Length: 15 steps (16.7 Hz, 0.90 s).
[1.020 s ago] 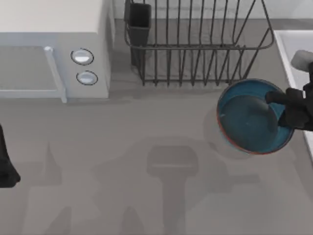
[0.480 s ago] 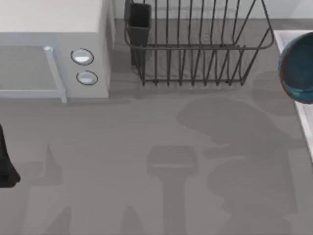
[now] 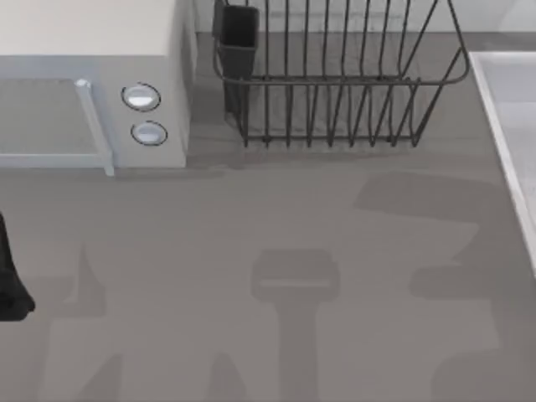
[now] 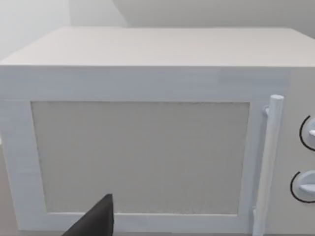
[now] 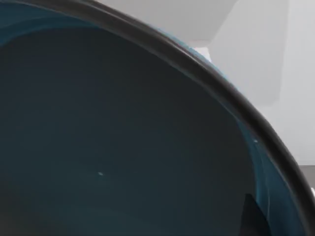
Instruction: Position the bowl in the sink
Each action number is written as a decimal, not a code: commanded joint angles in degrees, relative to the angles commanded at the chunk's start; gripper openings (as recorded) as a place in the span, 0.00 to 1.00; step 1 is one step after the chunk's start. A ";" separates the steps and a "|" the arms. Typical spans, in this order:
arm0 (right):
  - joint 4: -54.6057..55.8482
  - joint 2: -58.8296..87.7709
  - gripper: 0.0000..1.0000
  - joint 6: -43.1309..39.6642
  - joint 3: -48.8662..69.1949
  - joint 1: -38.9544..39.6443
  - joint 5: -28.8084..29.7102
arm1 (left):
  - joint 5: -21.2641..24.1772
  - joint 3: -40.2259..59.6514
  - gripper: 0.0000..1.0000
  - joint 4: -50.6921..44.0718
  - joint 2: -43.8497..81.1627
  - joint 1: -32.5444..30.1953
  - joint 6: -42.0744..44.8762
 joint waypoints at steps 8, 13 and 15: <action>3.99 -0.64 0.00 -0.77 0.06 -2.21 -0.12 | 0.00 0.00 1.00 0.00 0.00 0.00 0.00; 10.57 5.79 0.00 -0.76 -0.61 -2.46 -0.30 | 0.00 0.00 1.00 0.00 0.00 0.00 0.00; 17.44 12.12 0.00 -0.81 -1.36 -2.68 -0.32 | 0.00 0.00 1.00 0.00 0.00 0.00 0.00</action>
